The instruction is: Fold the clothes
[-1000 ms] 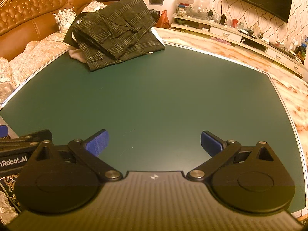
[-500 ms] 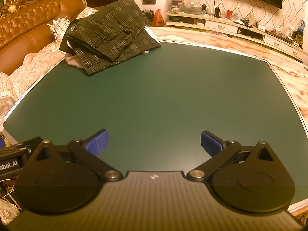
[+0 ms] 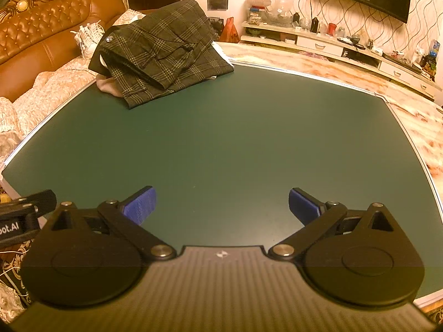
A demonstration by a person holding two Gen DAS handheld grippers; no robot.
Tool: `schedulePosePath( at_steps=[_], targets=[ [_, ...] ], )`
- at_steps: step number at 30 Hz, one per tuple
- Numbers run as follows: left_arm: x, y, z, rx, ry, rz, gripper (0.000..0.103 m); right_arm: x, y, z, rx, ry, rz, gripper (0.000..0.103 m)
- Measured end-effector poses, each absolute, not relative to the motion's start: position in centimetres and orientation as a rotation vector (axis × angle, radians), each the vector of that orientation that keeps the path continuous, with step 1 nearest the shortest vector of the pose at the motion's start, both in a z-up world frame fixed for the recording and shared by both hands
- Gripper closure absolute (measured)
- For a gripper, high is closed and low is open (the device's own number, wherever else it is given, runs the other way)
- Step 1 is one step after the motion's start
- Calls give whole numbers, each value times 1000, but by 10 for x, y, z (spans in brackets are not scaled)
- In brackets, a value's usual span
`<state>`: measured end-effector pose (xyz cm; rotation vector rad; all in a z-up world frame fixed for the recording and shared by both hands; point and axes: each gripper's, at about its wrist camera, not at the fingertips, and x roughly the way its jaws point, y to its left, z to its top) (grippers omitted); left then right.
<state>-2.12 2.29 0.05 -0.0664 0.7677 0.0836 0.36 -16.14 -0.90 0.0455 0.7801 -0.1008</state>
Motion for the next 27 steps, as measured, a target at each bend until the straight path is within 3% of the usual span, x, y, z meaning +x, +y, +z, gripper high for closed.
schedulePosePath(
  at_steps=[27],
  targets=[
    [-24, 19, -8, -61, 773, 71, 0, 6, -156, -14, 38, 793, -59, 0]
  ],
)
